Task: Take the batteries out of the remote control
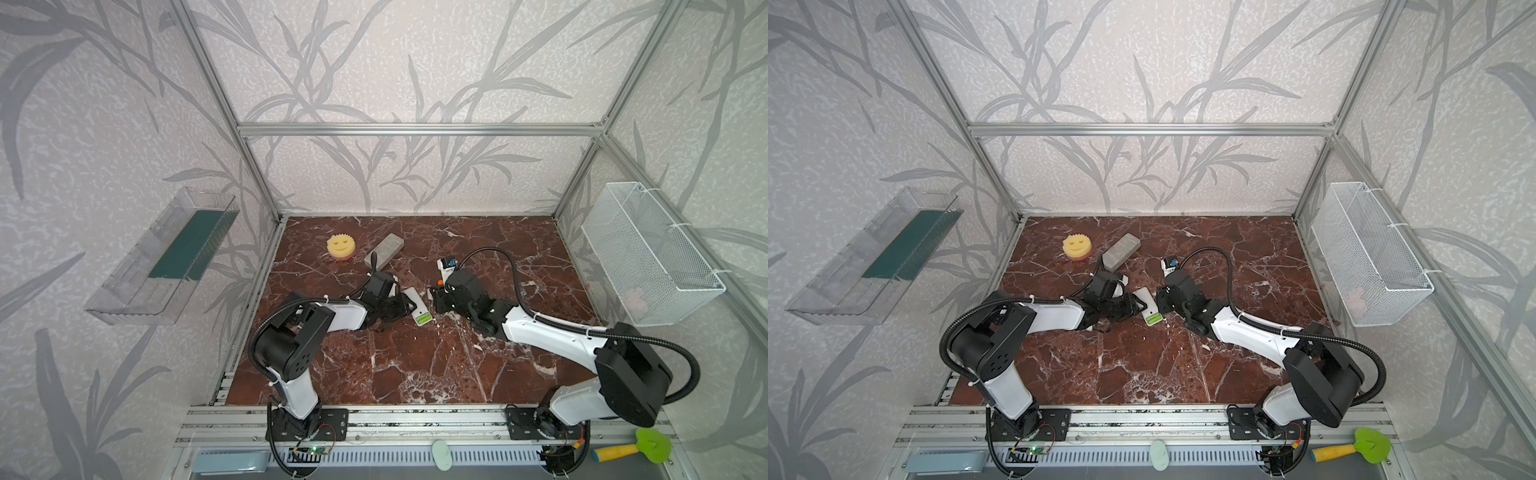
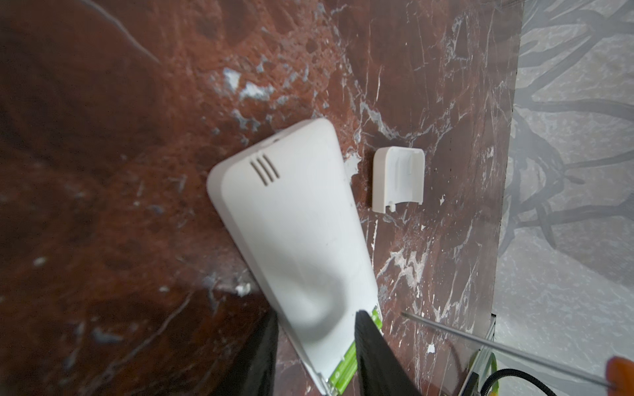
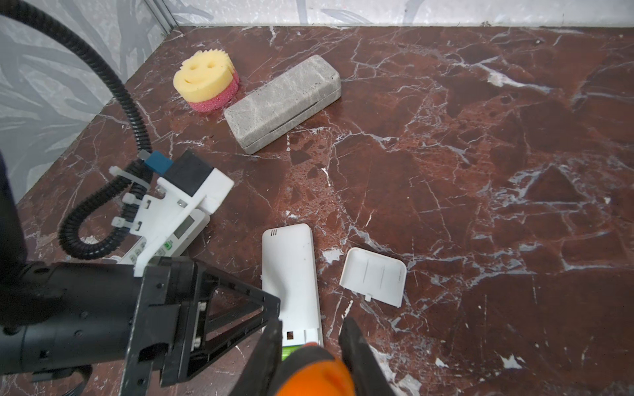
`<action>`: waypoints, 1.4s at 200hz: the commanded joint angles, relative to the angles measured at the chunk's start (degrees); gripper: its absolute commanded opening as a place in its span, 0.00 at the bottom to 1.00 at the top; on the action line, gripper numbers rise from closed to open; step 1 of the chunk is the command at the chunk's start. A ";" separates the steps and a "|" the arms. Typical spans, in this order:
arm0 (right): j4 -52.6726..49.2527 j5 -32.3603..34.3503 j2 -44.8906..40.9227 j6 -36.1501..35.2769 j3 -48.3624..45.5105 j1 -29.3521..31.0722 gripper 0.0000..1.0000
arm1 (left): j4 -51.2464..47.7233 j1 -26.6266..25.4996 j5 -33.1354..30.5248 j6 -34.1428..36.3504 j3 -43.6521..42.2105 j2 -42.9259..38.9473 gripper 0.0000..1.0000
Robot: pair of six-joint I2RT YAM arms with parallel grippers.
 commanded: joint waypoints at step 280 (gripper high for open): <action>0.51 0.55 0.65 9.91 -5.31 0.38 0.00 | 1.39 -6.55 -3.16 -8.50 -5.00 0.53 0.36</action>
